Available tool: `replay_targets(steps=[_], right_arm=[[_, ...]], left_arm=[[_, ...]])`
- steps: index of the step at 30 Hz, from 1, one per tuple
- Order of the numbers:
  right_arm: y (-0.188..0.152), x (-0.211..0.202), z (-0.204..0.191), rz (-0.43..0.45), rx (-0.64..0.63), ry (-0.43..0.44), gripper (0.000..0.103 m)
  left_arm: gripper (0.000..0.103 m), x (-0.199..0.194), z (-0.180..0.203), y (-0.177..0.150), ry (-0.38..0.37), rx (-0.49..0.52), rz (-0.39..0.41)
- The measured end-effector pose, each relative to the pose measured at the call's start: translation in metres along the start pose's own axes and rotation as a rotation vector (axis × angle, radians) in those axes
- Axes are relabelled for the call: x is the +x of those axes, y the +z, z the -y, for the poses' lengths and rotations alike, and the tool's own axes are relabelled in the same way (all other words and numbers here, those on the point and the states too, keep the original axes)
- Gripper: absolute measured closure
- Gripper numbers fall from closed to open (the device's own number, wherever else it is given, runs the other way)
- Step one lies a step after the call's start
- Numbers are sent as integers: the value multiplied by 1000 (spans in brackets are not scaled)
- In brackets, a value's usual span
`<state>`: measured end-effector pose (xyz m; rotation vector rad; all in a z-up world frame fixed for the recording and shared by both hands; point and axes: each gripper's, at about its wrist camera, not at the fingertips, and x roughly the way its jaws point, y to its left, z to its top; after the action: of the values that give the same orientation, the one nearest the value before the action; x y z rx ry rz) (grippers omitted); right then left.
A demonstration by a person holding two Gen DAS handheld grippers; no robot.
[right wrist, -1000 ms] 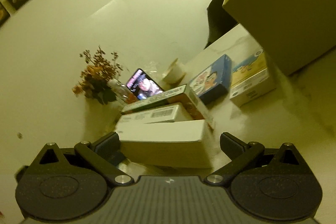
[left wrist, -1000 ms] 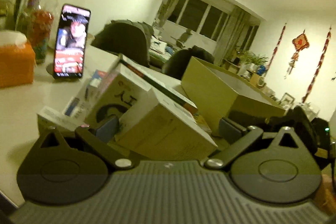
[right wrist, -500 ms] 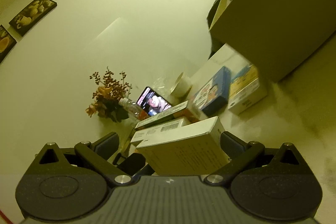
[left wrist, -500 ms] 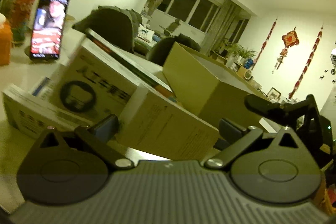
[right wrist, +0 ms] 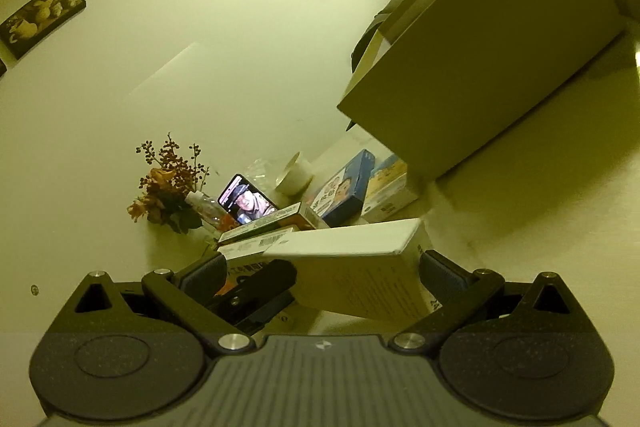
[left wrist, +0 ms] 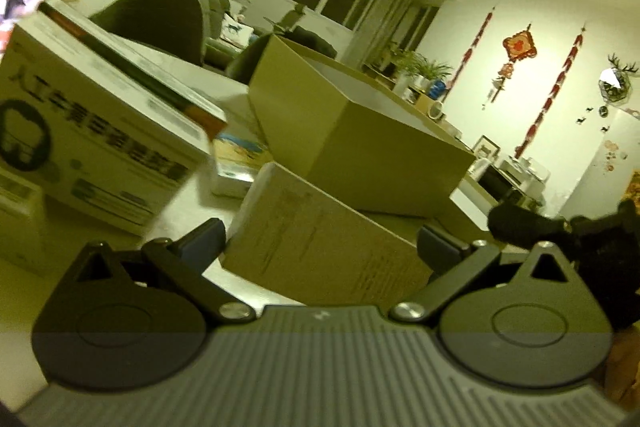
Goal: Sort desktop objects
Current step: 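Withdraw the right tool from the lid toward the white medicine boxes, then move the right tool over the white tooth-logo medicine box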
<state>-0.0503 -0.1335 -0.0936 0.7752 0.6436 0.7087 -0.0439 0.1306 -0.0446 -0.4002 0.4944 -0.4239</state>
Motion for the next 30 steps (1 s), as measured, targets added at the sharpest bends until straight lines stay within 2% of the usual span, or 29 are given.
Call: replay_targets(steps=[2, 4, 5, 7, 10, 14, 18, 24, 30], right_arm=[[-1, -5, 0, -5, -15, -16, 0], [-3, -10, 0, -9, -23, -32, 0], [-4, -13, 3, -10, -4, -17, 0], [-5, -16, 10, -24, 50, 33, 0], [-3, -18, 14, -36, 48, 18, 0], [0, -20, 9, -32, -23, -23, 0], [1, -23, 8, -21, -60, -60, 0], [-1, -26, 14, -22, -121, -196, 0], [-11, -26, 3, -69, -311, -253, 0]], left_arm=[[0, 6, -1, -1, -20, -5, -17], [0, 13, -2, -2, -80, -12, -43], [0, 15, -2, -4, -113, -26, -50], [0, 18, -1, -5, -120, -16, -51], [0, 19, -1, -5, -60, 14, -68], [0, 20, -10, -5, -32, -26, -73], [0, 22, -21, -6, -39, -88, -83], [0, 23, -28, -7, -59, -140, -91], [0, 16, -25, -6, -34, -129, -95]])
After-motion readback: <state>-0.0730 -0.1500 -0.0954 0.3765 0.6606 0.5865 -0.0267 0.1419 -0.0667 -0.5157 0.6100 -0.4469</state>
